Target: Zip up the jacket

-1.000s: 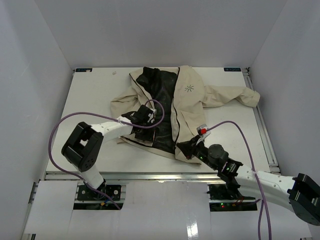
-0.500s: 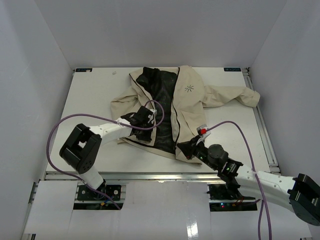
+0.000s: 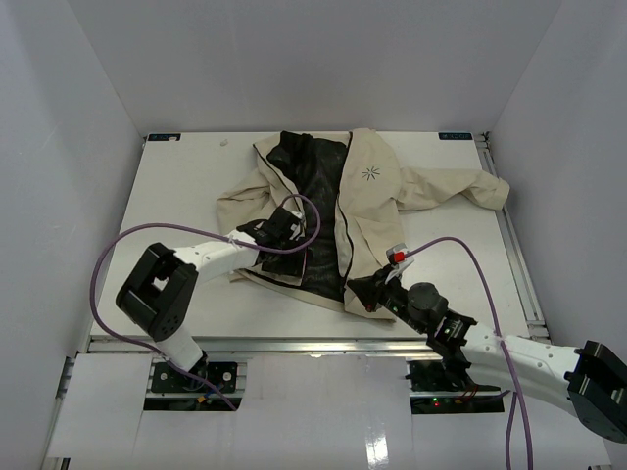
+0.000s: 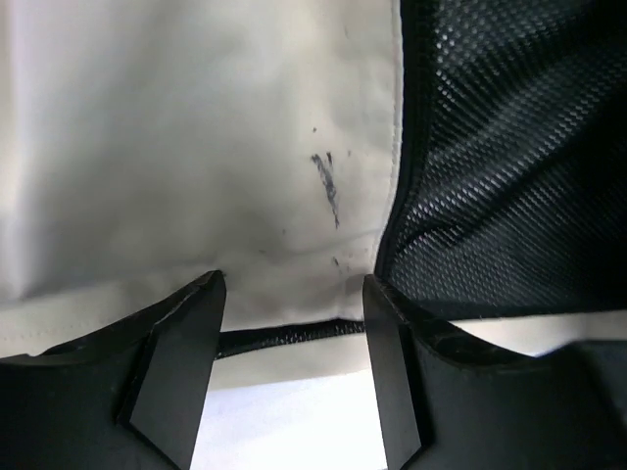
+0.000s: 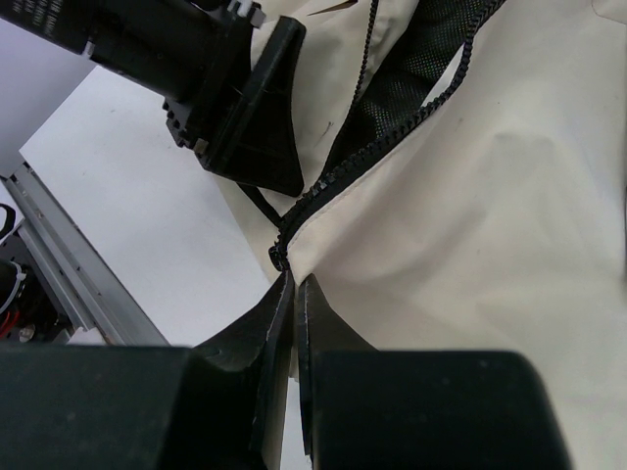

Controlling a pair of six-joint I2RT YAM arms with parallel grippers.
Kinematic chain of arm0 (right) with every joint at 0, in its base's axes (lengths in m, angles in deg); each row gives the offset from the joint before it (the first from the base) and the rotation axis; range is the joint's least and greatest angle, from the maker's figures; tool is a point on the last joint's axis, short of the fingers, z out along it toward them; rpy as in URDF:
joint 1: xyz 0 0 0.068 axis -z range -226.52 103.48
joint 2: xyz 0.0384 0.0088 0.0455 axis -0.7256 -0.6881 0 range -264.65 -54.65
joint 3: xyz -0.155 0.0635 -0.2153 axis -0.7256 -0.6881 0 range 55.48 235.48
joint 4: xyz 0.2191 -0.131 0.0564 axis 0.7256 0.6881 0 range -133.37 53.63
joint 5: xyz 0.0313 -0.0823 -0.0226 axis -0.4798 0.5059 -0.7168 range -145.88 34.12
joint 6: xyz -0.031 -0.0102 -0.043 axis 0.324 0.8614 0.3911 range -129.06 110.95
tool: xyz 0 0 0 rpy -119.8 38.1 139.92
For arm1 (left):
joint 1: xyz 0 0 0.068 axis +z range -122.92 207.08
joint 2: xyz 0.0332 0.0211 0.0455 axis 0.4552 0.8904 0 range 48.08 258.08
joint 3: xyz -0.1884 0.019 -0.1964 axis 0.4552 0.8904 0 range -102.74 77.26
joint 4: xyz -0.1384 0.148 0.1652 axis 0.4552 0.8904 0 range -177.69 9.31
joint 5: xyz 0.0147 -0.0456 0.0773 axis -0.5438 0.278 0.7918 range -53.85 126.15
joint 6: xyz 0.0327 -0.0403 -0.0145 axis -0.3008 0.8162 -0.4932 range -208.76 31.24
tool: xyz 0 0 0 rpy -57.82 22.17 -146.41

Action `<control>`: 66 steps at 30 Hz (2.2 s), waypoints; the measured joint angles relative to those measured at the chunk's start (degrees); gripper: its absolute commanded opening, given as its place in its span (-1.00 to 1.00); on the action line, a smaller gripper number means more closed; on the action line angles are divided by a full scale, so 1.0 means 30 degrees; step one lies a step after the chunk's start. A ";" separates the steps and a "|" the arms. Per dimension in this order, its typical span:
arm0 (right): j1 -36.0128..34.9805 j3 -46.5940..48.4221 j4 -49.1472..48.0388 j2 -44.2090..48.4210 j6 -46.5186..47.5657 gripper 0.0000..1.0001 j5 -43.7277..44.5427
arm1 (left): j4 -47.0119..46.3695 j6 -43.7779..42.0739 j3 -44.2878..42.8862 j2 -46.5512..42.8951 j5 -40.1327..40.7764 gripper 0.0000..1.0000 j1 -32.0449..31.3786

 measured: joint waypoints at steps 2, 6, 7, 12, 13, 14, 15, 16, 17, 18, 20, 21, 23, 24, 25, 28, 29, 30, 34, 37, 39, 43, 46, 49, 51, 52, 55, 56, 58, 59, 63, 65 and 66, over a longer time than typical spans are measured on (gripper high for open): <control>0.0000 0.0000 0.0039 0.0080 0.0002 -0.84 0.0026 | -0.0036 0.0016 -0.0278 0.0499 0.0002 0.41 -0.0087; -0.0007 0.0000 0.0218 0.0287 0.0007 -0.85 0.0139 | -0.0094 0.0098 -0.0750 0.1025 0.0296 -0.23 -0.0432; -0.0003 0.0000 0.0314 0.0346 0.0007 -0.85 0.0153 | -0.0044 0.0235 -0.0782 0.1070 0.0464 -0.43 -0.0478; 0.0000 0.0000 0.0504 0.0453 0.0007 -0.85 0.0204 | 0.0121 0.0605 -0.0888 0.1322 0.1099 -1.00 -0.0537; 0.0000 0.0000 0.0532 0.0453 0.0007 -0.85 0.0207 | 0.0144 0.0680 -0.0908 0.1345 0.1145 -1.00 -0.0536; 0.0000 0.0000 0.0566 0.0453 0.0007 -0.85 0.0212 | 0.0167 0.0737 -0.0933 0.1360 0.1175 -1.00 -0.0541; -0.0006 0.0000 0.0584 0.0453 0.0007 -0.85 0.0224 | 0.0173 0.0755 -0.0963 0.1396 0.1224 -1.00 -0.0553; -0.0004 0.0000 0.0590 0.0453 0.0004 -0.84 0.0251 | 0.0199 0.0779 -0.0989 0.1413 0.1259 -1.00 -0.0555; 0.0000 0.0000 0.0595 0.0453 0.0000 -0.84 0.0278 | 0.0227 0.0803 -0.1012 0.1424 0.1290 -1.00 -0.0555; 0.0000 0.0000 0.0598 0.0453 0.0004 -0.84 0.0285 | 0.0253 0.0825 -0.1020 0.1424 0.1297 -0.96 -0.0555; 0.0000 0.0000 0.0602 0.0453 0.0007 -0.85 0.0308 | 0.0309 0.0883 -0.1034 0.1408 0.1333 -0.28 -0.0556; 0.0000 0.0000 0.0610 0.0445 0.0007 -0.85 0.0329 | 0.0351 0.0915 -0.1034 0.1385 0.1408 0.07 -0.0563; 0.0000 0.0000 0.0649 0.0419 0.0007 -0.85 0.0349 | 0.0450 0.1162 -0.1034 0.1260 0.1507 0.20 -0.0618; 0.0000 0.0000 0.0680 0.0382 0.0007 -0.85 0.0352 | 0.0660 0.1139 -0.1091 0.1193 0.1629 0.25 -0.0693; 0.0000 0.0000 0.0715 0.0338 0.0007 -0.84 0.0355 | 0.0905 0.1086 -0.1164 0.1132 0.1763 0.29 -0.0774; 0.0000 0.0000 0.0796 0.0216 0.0014 -0.84 0.0434 | 0.2142 0.1007 -0.1874 0.1117 0.2460 0.32 -0.1182; 0.0000 0.0000 0.0829 0.0213 0.0015 -0.85 0.0473 | 0.2617 0.0988 -0.2306 0.1158 0.2674 0.33 -0.1342; 0.0000 0.0000 0.0851 0.0216 0.0015 -0.85 0.0505 | 0.2965 0.0976 -0.2720 0.1212 0.2851 0.36 -0.1478; 0.0000 0.0000 0.0956 0.0446 0.0015 -0.84 0.0571 | 0.3312 0.1099 -0.3561 0.1499 0.3303 0.45 -0.1785; 0.0000 0.0000 0.1038 0.0958 0.0015 -0.84 0.0662 | 0.3459 0.1239 -0.3567 0.2160 0.3393 0.45 -0.1799; 0.0000 -0.0004 0.1062 0.1290 0.0015 -0.85 0.0742 | 0.3480 0.1342 -0.3562 0.2818 0.3396 0.43 -0.1789; 0.0000 -0.0015 0.1075 0.1648 0.0015 -0.85 0.0853 | 0.3332 0.1686 -0.3613 0.3151 0.3391 0.16 -0.1758; 0.0007 -0.0036 0.1118 0.1641 0.0015 -0.85 0.0853 | 0.3010 0.1799 -0.3526 0.3151 0.3315 -0.35 -0.1772; 0.0015 -0.0036 0.1170 0.1596 0.0015 -0.84 0.0845 | 0.2692 0.1841 -0.3485 0.3159 0.3250 -0.81 -0.1772; 0.0015 -0.0036 0.1251 0.1581 0.0015 -0.84 0.0849 | 0.2513 0.1882 -0.3442 0.3165 0.3255 -0.94 -0.1772; 0.0015 -0.0036 0.1284 0.1570 0.0015 -0.84 0.0859 | 0.2463 0.1869 -0.3429 0.3164 0.3253 -0.95 -0.1774; 0.0015 -0.0036 0.1315 0.1477 0.0015 -0.85 0.0859 | 0.2420 0.1912 -0.3398 0.3133 0.3315 -0.51 -0.1799; 0.0015 -0.0033 0.1321 0.1416 0.0015 -0.85 0.0857 | 0.2418 0.1916 -0.3388 0.3117 0.3337 -0.31 -0.1801; 0.0015 -0.0029 0.1330 0.1225 0.0021 -0.84 0.0853 | 0.2418 0.1959 -0.3367 0.3075 0.3408 -0.27 -0.1801; 0.0015 -0.0029 0.1343 0.1052 0.0018 -0.84 0.0849 | 0.2410 0.1946 -0.3340 0.3050 0.3430 -0.25 -0.1801; 0.0015 -0.0029 0.1425 0.0575 0.0022 -0.84 0.0847 | 0.2382 0.1857 -0.3263 0.2969 0.3417 -0.26 -0.1801; 0.0015 -0.0029 0.1421 0.0522 0.0022 -0.84 0.0853 | 0.2374 0.1820 -0.3263 0.2969 0.3417 -0.28 -0.1801; 0.0015 -0.0029 0.1418 0.0517 0.0022 -0.84 0.0853 | 0.2374 0.1806 -0.3263 0.2969 0.3415 -0.31 -0.1801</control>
